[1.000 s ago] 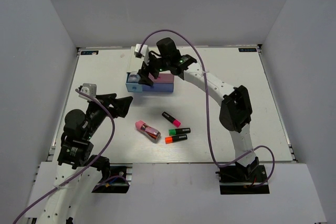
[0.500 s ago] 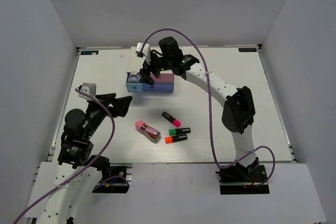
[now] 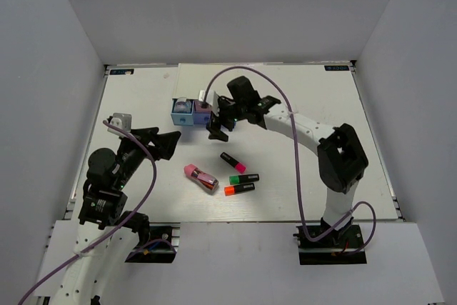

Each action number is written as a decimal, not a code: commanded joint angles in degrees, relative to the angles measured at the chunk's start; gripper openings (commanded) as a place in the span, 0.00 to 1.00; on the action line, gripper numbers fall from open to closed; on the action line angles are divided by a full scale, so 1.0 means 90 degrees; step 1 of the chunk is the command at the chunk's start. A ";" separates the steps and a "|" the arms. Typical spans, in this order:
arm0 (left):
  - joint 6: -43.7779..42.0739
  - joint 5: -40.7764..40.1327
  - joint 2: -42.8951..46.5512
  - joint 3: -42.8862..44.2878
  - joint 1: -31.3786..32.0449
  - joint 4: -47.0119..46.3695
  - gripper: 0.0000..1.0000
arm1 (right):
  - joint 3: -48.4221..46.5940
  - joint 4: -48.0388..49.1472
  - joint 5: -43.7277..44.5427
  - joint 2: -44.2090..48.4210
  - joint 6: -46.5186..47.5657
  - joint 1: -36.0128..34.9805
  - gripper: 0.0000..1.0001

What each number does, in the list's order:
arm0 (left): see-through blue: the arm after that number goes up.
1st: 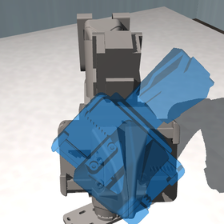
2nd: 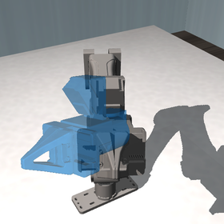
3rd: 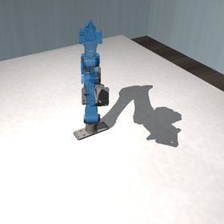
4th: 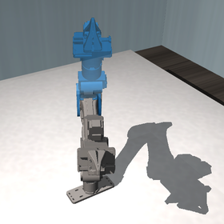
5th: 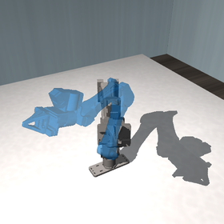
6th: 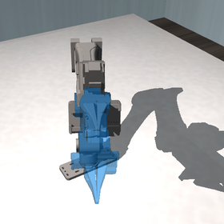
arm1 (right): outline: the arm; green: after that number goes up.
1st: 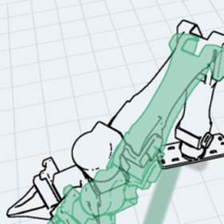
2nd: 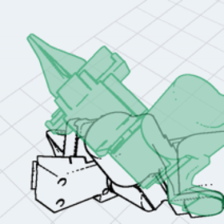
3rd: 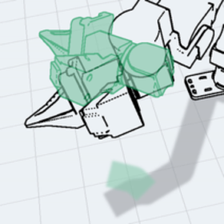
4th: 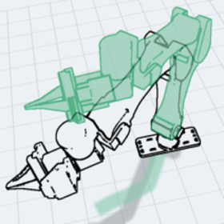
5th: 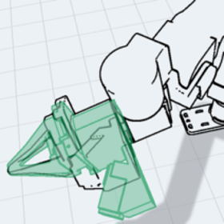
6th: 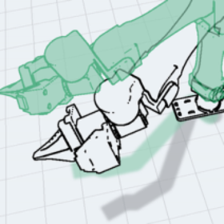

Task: Sort the stationery into containers
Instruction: Place the stationery into the container, then close the drawer

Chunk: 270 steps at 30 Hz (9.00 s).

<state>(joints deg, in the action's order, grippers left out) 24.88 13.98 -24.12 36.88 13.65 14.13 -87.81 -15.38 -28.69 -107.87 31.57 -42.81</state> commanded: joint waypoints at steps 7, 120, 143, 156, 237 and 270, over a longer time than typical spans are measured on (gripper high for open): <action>-0.0040 0.0136 -0.0074 -0.0036 -0.0032 -0.0154 1.00 | 0.0909 0.0957 0.0346 0.0883 0.0359 0.0039 0.90; -0.0040 0.0058 -0.0073 -0.0036 -0.0208 -0.0095 1.00 | -0.2314 -0.0694 -0.0320 -0.0779 0.1756 -0.0654 0.90; 0.2517 -0.0449 -0.1401 -0.0728 -0.0208 -0.1470 0.53 | 0.1250 0.2001 0.1606 0.1653 0.0516 -0.0039 0.61; 0.3201 -0.1318 -0.2826 -0.0358 -0.0208 -0.1327 0.88 | 0.2910 0.2850 0.1147 0.3284 -0.0119 0.0108 0.34; 0.4081 -0.1582 -0.6012 -0.0417 -0.0140 -0.5458 0.90 | 0.4640 0.3408 0.0590 0.4691 -0.1145 0.0137 0.90; 0.0742 -0.0810 -0.0379 0.0180 -0.0071 -0.1013 0.99 | 0.2033 0.2985 0.1370 0.0923 -0.5732 0.0098 0.54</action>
<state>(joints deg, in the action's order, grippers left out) 36.88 8.08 -31.88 39.13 12.88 2.92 -66.65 8.58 -19.97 -97.43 -9.96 -41.71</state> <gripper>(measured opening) 0.987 0.532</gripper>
